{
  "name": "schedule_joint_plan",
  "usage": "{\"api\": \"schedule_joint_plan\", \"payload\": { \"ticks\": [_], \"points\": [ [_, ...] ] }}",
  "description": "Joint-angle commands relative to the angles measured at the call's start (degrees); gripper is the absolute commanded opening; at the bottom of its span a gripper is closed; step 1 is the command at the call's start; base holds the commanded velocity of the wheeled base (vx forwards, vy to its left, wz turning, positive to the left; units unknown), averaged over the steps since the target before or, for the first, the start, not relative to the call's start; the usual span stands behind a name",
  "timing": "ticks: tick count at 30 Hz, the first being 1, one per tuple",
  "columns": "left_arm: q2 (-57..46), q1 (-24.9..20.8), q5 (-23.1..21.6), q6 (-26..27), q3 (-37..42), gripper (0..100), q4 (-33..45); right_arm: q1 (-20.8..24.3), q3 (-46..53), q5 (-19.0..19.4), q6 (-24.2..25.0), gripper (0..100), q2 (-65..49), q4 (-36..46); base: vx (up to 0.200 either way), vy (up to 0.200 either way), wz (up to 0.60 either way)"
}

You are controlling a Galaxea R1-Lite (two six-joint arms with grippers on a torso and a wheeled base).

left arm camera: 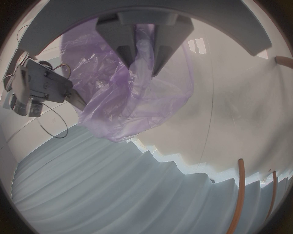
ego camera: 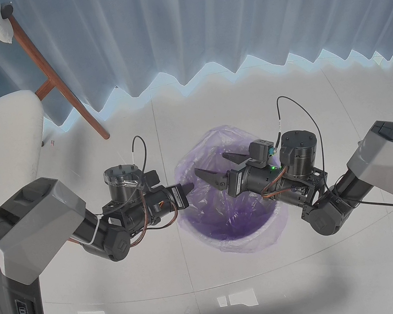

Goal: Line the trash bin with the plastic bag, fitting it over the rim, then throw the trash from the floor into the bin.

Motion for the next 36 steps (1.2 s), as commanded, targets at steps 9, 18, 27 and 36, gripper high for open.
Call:
{"api": "schedule_joint_plan", "payload": {
  "ticks": [9, 18, 27, 36],
  "points": [
    [-8.8, 0.9, 5.3, 1.3, 10.1, 0, 1.6, -2.3, 0.5, 0.1, 12.0, 100, -7.0, -0.3, 0.000, 0.000, 0.00],
    [-7.8, 2.0, 11.6, 2.3, 11.0, 0, 0.9, -5.2, 6.7, -6.8, 15.3, 100, -8.9, -0.5, 0.000, 0.000, 0.00],
    [-5.9, 1.9, 14.4, 4.6, 13.9, 100, -2.8, -5.9, 13.5, -7.5, 15.2, 100, -8.9, -7.9, 0.000, 0.000, 0.00],
    [-11.6, 2.1, 14.1, 4.3, 21.1, 100, -6.0, -5.9, 15.1, -7.5, 15.2, 100, -9.1, -10.0, 0.000, 0.000, 0.00]
  ]
}}
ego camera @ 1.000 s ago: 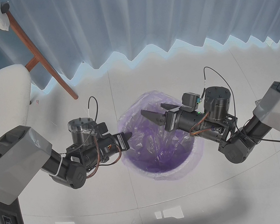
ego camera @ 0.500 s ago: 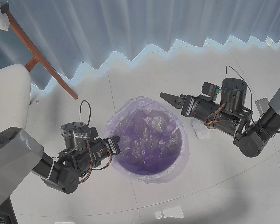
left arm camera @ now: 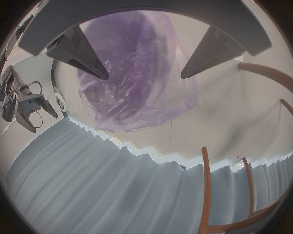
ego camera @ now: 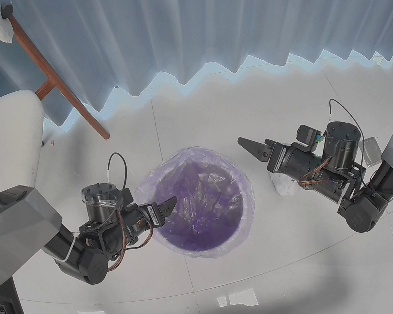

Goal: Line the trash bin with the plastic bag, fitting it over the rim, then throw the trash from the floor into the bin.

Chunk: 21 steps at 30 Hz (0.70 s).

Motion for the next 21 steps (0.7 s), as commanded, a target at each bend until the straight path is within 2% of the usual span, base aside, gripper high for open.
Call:
{"api": "schedule_joint_plan", "payload": {
  "ticks": [1, 6, 12, 15, 21],
  "points": [
    [-5.9, 0.0, -0.5, -0.1, 5.5, 100, -0.2, 0.0, 0.5, 0.0, 0.0, 100, -0.4, -0.2, 0.000, 0.000, 0.00],
    [-10.5, 1.5, -1.5, -0.9, 8.1, 100, -0.3, 0.1, 0.8, 0.0, -0.1, 100, -1.0, -0.2, 0.000, 0.000, 0.00],
    [-9.4, 1.4, -0.7, -5.0, 11.0, 100, -0.1, 0.4, 2.6, -0.1, -0.1, 100, -1.7, -1.2, 0.000, 0.000, 0.00],
    [-6.0, 1.5, 0.0, -7.1, 9.9, 100, -0.2, 0.4, 2.7, -0.2, -0.1, 100, -1.7, -2.0, 0.000, 0.000, 0.00],
    [-0.7, 1.6, 0.1, -6.7, 4.9, 100, 0.8, 0.5, 4.3, -0.2, -0.1, 100, -2.8, -2.4, 0.000, 0.000, 0.00]
  ]
}}
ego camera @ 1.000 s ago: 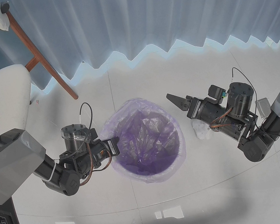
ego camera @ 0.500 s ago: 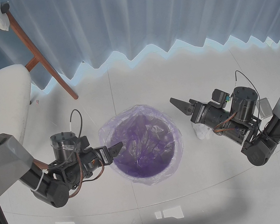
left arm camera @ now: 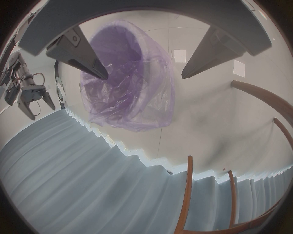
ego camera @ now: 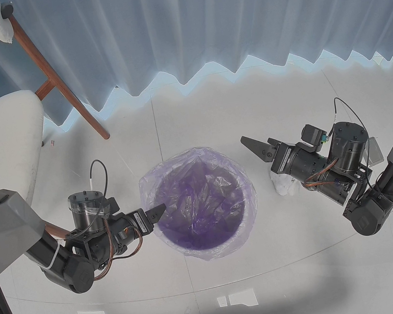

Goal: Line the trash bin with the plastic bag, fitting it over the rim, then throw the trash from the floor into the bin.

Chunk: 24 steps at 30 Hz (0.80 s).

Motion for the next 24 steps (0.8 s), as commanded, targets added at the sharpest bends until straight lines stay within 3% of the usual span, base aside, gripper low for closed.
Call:
{"api": "schedule_joint_plan", "payload": {
  "ticks": [1, 2, 11, 15, 17, 24],
  "points": [
    [5.3, -0.1, 0.1, 0.5, -3.6, 100, 0.7, 0.1, 1.6, 0.0, 0.0, 100, -0.9, -0.5, 0.000, 0.000, 0.00],
    [6.0, -0.2, 0.1, 0.8, -4.3, 0, 1.3, 0.1, 1.9, 0.0, 0.0, 100, -1.2, -0.7, 0.000, 0.000, 0.00],
    [8.4, -1.7, 0.8, 1.9, -7.8, 0, 4.7, 0.2, 3.1, 0.0, 0.0, 100, -1.8, -1.1, 0.000, 0.000, 0.00],
    [6.3, -3.3, 6.5, 1.1, -4.8, 0, 7.4, 0.2, 3.1, 0.0, 0.0, 100, -1.7, -1.1, 0.000, 0.000, 0.00],
    [5.2, -4.1, 8.4, -1.5, -3.8, 0, 7.9, 0.2, 3.3, -0.1, 0.0, 100, -1.6, -1.1, 0.000, 0.000, 0.00],
    [3.2, -10.6, 17.1, -19.4, -3.6, 0, 12.2, 0.4, 6.3, -0.1, -0.1, 100, -1.2, -4.2, 0.000, 0.000, 0.00]
  ]
}}
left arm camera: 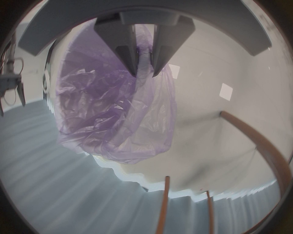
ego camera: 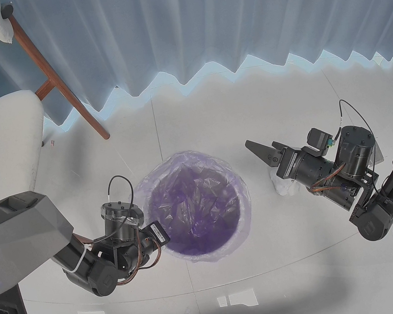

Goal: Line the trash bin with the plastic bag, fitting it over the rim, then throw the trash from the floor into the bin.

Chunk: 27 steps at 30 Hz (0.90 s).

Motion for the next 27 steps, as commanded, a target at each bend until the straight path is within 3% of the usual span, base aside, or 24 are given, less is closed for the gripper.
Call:
{"api": "schedule_joint_plan", "payload": {
  "ticks": [1, 7, 12, 16, 17, 27],
  "points": [
    [-2.6, -6.5, 4.9, -9.8, 0.4, 0, 3.0, 0.2, 2.2, 0.0, 0.0, 100, 0.5, -2.1, 0.000, 0.000, 0.00],
    [-4.9, -12.5, 5.2, -25.0, -0.9, 0, 7.9, 0.2, 1.8, 0.0, 0.0, 100, 0.7, -2.1, 0.000, 0.000, 0.00],
    [-4.3, -12.7, 5.4, -30.2, -1.2, 0, 9.0, 0.2, 1.6, 0.0, 0.0, 100, 0.8, -2.1, 0.000, 0.000, 0.00],
    [-3.9, -12.9, 5.4, -30.8, -0.7, 0, 9.0, 0.2, 1.9, 0.0, 0.0, 100, 0.8, -2.2, 0.000, 0.000, 0.00],
    [-3.9, -12.9, 5.4, -30.8, -0.7, 100, 8.9, 0.2, 2.1, 0.0, 0.0, 100, 0.8, -2.2, 0.000, 0.000, 0.00],
    [-12.9, -15.9, 5.6, -30.4, 1.7, 100, 12.8, 0.1, 2.3, 0.0, 0.0, 100, 0.6, -2.3, 0.000, 0.000, 0.00]
  ]
}}
